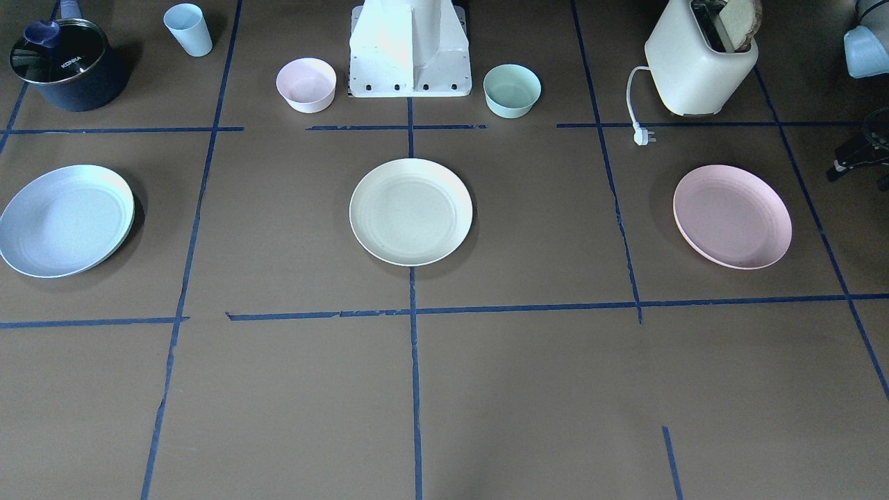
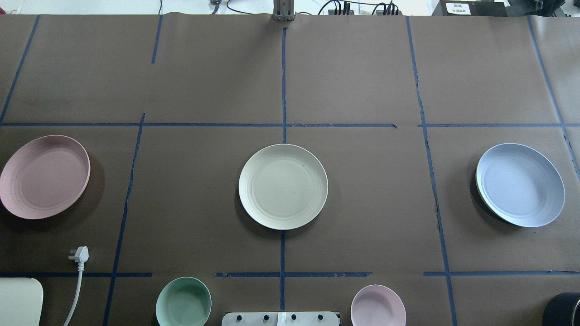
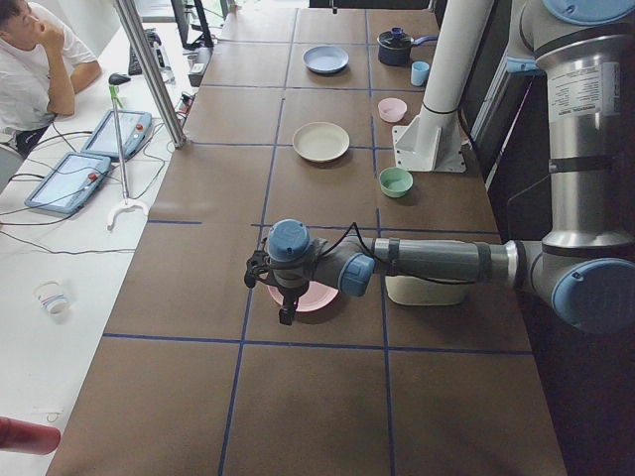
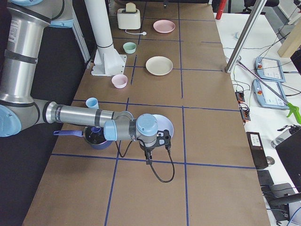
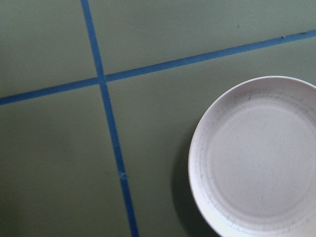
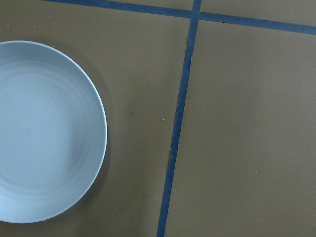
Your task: Stack three plates with pink and blue
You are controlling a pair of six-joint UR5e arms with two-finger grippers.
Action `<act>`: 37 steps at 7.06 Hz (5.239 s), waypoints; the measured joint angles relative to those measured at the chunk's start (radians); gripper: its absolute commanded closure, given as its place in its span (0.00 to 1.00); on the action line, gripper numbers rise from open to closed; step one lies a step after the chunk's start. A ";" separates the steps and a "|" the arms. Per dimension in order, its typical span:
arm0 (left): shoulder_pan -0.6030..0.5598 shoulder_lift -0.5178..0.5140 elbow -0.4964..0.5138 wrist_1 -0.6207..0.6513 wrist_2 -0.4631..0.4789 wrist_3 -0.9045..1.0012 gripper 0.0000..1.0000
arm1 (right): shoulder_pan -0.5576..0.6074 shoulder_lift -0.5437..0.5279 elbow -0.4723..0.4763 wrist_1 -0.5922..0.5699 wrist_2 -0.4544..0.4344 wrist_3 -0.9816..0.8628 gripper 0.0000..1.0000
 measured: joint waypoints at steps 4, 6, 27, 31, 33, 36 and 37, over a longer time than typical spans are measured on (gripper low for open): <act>0.157 -0.013 0.193 -0.391 0.005 -0.386 0.02 | -0.001 -0.001 -0.003 0.000 0.000 0.000 0.00; 0.191 -0.042 0.235 -0.403 0.004 -0.409 0.43 | -0.001 -0.002 -0.004 0.000 0.000 -0.001 0.00; 0.755 -0.640 0.025 -0.182 0.270 -1.171 0.01 | 0.000 -0.005 -0.004 0.000 0.000 0.000 0.00; 0.736 -0.644 0.033 -0.181 0.254 -1.173 0.00 | 0.000 -0.005 -0.004 0.000 0.000 0.000 0.00; 0.607 -0.596 0.017 -0.108 0.165 -0.999 0.00 | -0.001 0.003 -0.003 -0.001 0.002 0.003 0.00; 0.383 -0.418 -0.081 0.173 0.123 -0.355 0.00 | -0.002 0.015 0.018 0.001 0.012 0.005 0.00; 0.288 -0.341 -0.136 0.291 0.114 -0.148 0.00 | -0.003 0.021 0.030 0.000 0.014 0.011 0.00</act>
